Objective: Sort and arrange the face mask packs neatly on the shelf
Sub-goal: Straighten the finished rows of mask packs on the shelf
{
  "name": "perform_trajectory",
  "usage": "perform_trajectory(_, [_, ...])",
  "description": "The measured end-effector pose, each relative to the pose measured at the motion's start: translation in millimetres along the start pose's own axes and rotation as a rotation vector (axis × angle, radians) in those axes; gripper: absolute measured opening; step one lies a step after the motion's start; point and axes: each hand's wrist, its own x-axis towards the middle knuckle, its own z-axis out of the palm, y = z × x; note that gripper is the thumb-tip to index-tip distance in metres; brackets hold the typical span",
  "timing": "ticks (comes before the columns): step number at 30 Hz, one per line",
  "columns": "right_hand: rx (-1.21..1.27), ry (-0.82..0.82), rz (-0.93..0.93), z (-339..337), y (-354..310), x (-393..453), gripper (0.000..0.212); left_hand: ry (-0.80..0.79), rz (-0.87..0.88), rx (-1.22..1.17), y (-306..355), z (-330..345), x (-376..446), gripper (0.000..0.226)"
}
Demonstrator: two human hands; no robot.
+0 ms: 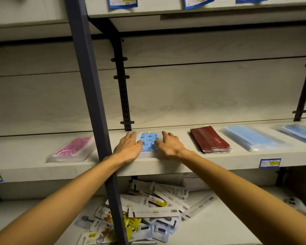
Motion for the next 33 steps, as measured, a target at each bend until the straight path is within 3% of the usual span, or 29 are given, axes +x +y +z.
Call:
perform_trajectory(4, [-0.095,-0.129,-0.052,10,5,10,0.052,-0.113,0.059,0.089,-1,12,9,0.061])
perform_trajectory(11, [-0.132,-0.162,-0.056,13,10,10,0.058,-0.181,0.036,0.075,-5,19,13,0.061])
perform_trajectory(17, [-0.152,0.094,-0.08,-38,46,-13,0.053,0.027,0.177,0.213,27,-7,14,0.065])
perform_trajectory(22, [-0.152,0.312,0.077,-94,113,-43,0.05,0.03,0.398,0.103,105,3,9,0.052])
perform_trajectory(25, [-0.074,0.193,0.266,-112,148,-51,0.037,-0.109,0.332,-0.082,149,33,1,0.049])
perform_trajectory(28, [0.086,0.05,0.289,-116,166,-51,0.014,-0.272,0.235,-0.158,178,63,1,0.041])
perform_trajectory(33, [0.216,0.017,0.205,-111,171,-40,0.019,-0.189,0.119,-0.207,193,80,5,0.025])
